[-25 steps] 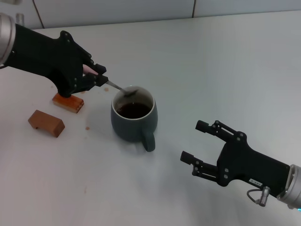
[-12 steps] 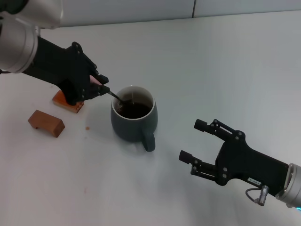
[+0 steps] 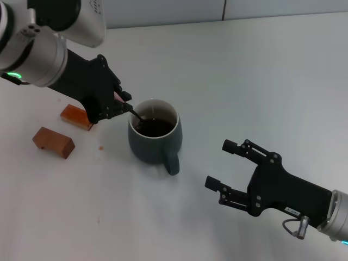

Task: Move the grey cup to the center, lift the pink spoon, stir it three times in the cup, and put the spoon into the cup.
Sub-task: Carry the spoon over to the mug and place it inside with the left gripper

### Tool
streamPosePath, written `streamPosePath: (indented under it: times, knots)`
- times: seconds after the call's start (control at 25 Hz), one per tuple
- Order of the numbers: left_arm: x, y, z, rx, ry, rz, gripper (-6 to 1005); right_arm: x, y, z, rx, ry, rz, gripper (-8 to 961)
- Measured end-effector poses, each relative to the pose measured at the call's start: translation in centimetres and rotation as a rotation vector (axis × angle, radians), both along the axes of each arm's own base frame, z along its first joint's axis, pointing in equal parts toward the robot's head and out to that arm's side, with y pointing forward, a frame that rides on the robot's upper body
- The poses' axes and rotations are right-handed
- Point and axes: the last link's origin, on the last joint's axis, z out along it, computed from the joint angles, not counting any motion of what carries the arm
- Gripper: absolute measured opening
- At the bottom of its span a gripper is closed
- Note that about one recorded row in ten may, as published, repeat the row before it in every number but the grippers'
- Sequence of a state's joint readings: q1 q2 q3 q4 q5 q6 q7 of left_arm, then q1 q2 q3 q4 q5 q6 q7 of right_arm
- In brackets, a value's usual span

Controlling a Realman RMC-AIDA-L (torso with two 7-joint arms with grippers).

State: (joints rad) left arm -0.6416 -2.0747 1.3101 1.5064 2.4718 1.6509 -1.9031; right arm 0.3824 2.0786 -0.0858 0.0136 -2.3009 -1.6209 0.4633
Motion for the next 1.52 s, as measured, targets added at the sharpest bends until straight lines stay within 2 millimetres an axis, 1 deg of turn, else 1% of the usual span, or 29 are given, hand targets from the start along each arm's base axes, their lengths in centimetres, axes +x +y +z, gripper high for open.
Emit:
streamPosePath:
  times: [0.32,0.36,0.52,0.8,0.84,1.12,1.32,1.52]
  knots:
    - [0.1,-0.4,-1.8,-0.040,0.020,-0.023,136,0.0,0.0,-0.1,-0.004,-0.004,0.003,835]
    - [0.1,-0.6,-2.3,-0.057,0.021,-0.027,136,-0.1,0.1,-0.1,-0.004,-0.003,0.004,835]
    - [0.1,-1.2,-2.8,-0.090,0.031,-0.035,137,-0.2,0.3,-0.1,-0.005,-0.006,0.008,835]
    - [-0.4,-1.2,-2.4,-0.076,0.046,-0.024,136,-0.2,0.3,-0.1,-0.005,-0.006,0.009,834]
    - [-0.6,-0.7,-1.8,-0.042,0.058,-0.022,135,-0.2,0.3,-0.2,-0.005,-0.006,0.009,834]
    - [0.0,0.1,-1.7,-0.006,0.066,-0.052,136,-0.2,0.3,-0.2,-0.005,-0.006,0.009,834]
    - [1.0,-0.5,-2.5,-0.047,0.034,-0.070,136,-0.3,0.3,-0.2,-0.005,-0.006,0.011,834]
    - [0.7,-1.2,-2.4,-0.078,0.049,-0.062,137,-0.4,0.5,-0.1,-0.005,-0.007,0.015,834]
